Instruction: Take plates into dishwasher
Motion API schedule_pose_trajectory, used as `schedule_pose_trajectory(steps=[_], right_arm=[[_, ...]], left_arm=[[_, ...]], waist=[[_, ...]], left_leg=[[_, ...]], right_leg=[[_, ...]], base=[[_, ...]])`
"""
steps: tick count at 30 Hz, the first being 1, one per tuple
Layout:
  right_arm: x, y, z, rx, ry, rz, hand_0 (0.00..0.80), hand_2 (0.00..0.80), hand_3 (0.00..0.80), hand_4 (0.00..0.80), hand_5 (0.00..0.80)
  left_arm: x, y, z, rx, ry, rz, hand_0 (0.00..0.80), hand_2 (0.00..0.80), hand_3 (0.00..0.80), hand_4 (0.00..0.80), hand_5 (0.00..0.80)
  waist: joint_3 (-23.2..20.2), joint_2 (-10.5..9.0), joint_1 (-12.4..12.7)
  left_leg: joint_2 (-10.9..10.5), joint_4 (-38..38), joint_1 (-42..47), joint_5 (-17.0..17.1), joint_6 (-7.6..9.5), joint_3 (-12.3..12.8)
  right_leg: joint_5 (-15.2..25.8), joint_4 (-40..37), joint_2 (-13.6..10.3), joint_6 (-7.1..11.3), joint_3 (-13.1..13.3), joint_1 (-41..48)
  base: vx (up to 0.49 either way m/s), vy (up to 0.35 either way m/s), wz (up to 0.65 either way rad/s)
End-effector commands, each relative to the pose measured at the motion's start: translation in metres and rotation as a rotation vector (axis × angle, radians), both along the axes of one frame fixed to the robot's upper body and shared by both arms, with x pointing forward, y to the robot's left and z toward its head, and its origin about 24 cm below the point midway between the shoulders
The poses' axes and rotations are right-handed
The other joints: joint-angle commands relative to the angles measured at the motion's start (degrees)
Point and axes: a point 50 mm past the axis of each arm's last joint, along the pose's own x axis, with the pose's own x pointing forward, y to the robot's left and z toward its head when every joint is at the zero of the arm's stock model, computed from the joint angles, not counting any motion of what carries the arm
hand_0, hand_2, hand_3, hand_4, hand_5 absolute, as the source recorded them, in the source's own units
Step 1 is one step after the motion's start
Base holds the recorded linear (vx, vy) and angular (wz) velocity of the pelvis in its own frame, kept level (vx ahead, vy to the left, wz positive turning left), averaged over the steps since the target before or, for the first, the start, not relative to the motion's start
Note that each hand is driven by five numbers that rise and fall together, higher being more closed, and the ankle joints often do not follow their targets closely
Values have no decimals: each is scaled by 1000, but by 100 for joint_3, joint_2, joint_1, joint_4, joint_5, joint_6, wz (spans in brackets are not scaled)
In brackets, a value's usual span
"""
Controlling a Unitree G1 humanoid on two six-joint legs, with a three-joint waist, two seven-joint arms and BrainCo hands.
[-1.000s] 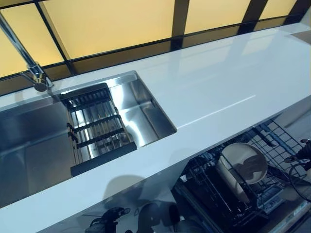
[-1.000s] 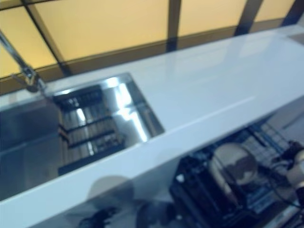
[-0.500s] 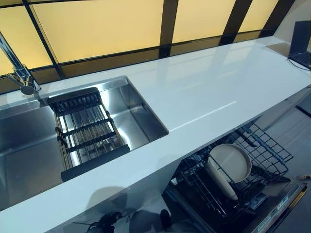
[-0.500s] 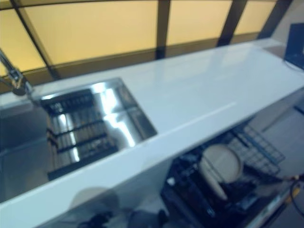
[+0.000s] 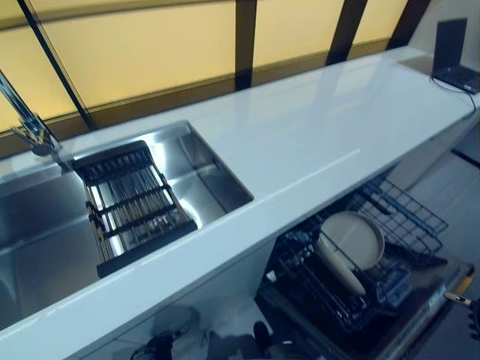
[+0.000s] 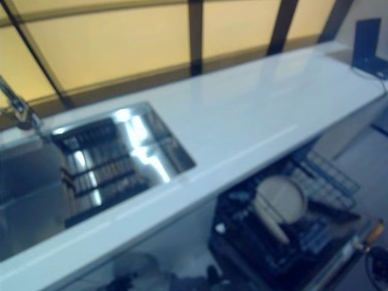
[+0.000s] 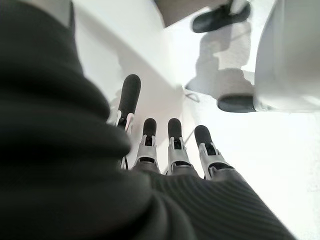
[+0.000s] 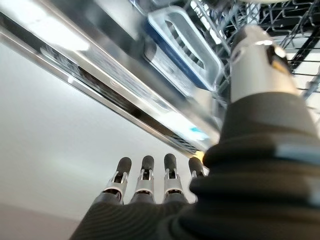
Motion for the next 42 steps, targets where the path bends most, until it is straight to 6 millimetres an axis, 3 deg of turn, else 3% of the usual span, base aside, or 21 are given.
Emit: schedule_pose_trajectory(steps=[1, 2, 3, 6, 8, 10, 12, 14, 18, 22, 26, 30, 35, 36, 39, 42], right_arm=[[11, -4, 8, -50, 4, 66, 0, 0, 0, 0, 0], [12, -1, 5, -43, 15, 90, 0, 0, 0, 0, 0], [12, 2, 2, -26, 23, 101, 0, 0, 0, 0, 0], [12, 13, -10, 39, 15, 67, 0, 0, 0, 0, 0], [10, 28, -27, 59, 41, 44, 0, 0, 0, 0, 0], [8, 38, -38, 61, 36, -11, 0, 0, 0, 0, 0], [18, 52, -46, 75, -8, -64, 0, 0, 0, 0, 0], [24, 62, -52, 79, -21, -85, 0, 0, 0, 0, 0], [22, 65, -56, 85, -84, -185, 0, 0, 0, 0, 0], [23, 56, -49, 77, -131, -264, 0, 0, 0, 0, 0], [18, 53, -48, 103, -166, -357, 0, 0, 0, 0, 0], [27, 53, -45, 100, -205, -386, 0, 0, 0, 0, 0], [66, 68, -37, 173, -347, -431, 0, 0, 0, 0, 0], [84, 77, -33, 231, -416, -450, 0, 0, 0, 0, 0], [101, 86, -28, 302, -515, -471, 0, 0, 0, 0, 0], [135, 103, -14, 427, -697, -468, 0, 0, 0, 0, 0]], left_arm=[[37, 38, 29, 112, -161, 89, 0, 0, 0, 0, 0], [30, 43, 27, 116, -145, 109, 0, 0, 0, 0, 0], [22, 47, 25, 124, -124, 117, 0, 0, 0, 0, 0], [11, 58, 25, 112, -95, 174, 0, 0, 0, 0, 0], [16, 62, 28, 83, -120, 233, 0, 0, 0, 0, 0], [31, 63, 35, 82, -154, 204, 0, 0, 0, 0, 0], [50, 65, 45, 95, -210, 199, 0, 0, 0, 0, 0], [60, 69, 54, 72, -273, 273, 0, 0, 0, 0, 0], [67, 63, 57, 39, -313, 217, 0, 0, 0, 0, 0], [74, 60, 59, 25, -340, 229, 0, 0, 0, 0, 0], [61, 61, 52, 14, -313, 236, 0, 0, 0, 0, 0], [58, 60, 50, -6, -318, 264, 0, 0, 0, 0, 0], [72, 52, 55, -44, -381, 268, 0, 0, 0, 0, 0], [77, 49, 57, -60, -405, 268, 0, 0, 0, 0, 0], [79, 43, 56, -72, -417, 275, 0, 0, 0, 0, 0], [73, 36, 50, -88, -408, 294, 0, 0, 0, 0, 0]], waist=[[367, 113, 227], [380, 118, 316], [385, 154, 417], [294, 312, 640], [181, 386, 849], [137, 297, 1025], [203, 126, 1147], [258, 98, 1198], [351, 126, 1304], [410, 240, 1274], [457, 433, 1301], [586, 596, 1323], [1001, 890, 1321], [1143, 995, 1331], [1263, 1093, 1350], [1354, 1242, 1395]], left_leg=[[-85, -209, 455, -355, 289, 27], [-47, -300, 484, -287, 275, 152], [8, -433, 510, -188, 286, 226], [190, -608, 427, 81, 352, 189], [436, -296, 68, 143, 392, 266], [641, 420, -525, 105, 349, 317], [898, 1119, -1122, -48, 245, 442], [1065, 1037, -1185, 57, 103, 357], [1008, 456, -1127, 443, -52, 230], [926, -14, -1169, 699, -134, 46], [863, -322, -1053, 873, -176, -108], [833, -226, -1227, 947, -221, -184], [741, 515, -1866, 881, -240, -281], [735, 807, -2043, 811, -211, -242], [702, 1117, -2216, 697, -171, -238], [557, 1470, -2317, 519, -117, -244]], right_leg=[[221, -151, 124, 359, -1151, -392], [198, 58, 71, 353, -1434, -368], [148, 397, 13, 313, -1515, -317], [-61, 1160, -183, 167, -1340, -35], [-199, 1705, -565, 51, -1352, 246], [-441, 1494, -870, 34, -1330, 675], [-587, 914, -839, 145, -1538, 1037], [-789, 747, -653, 265, -1537, 1087], [-823, 500, -568, 342, -1695, 1225], [-929, 413, -477, 354, -1675, 1116], [-1132, 595, -468, 259, -1774, 1071], [-1350, 923, -491, 132, -1827, 919], [-1739, 1793, -590, -69, -1821, 438], [-1876, 2205, -679, -136, -1842, 234], [-2040, 2634, -766, -217, -1847, 41], [-2307, 3237, -900, -316, -1856, -151]], base=[[-349, -27, -40], [-390, -50, -88], [-335, -69, -130], [-314, -138, -95], [-391, -294, -36], [-383, -461, -37], [-354, -507, -9], [-250, -328, -12], [-232, -234, -28], [-220, -104, 6], [-99, -59, 6], [-120, -12, 7], [-215, 14, 8], [-170, 51, 13], [-114, 51, 16], [-28, 99, 23]])
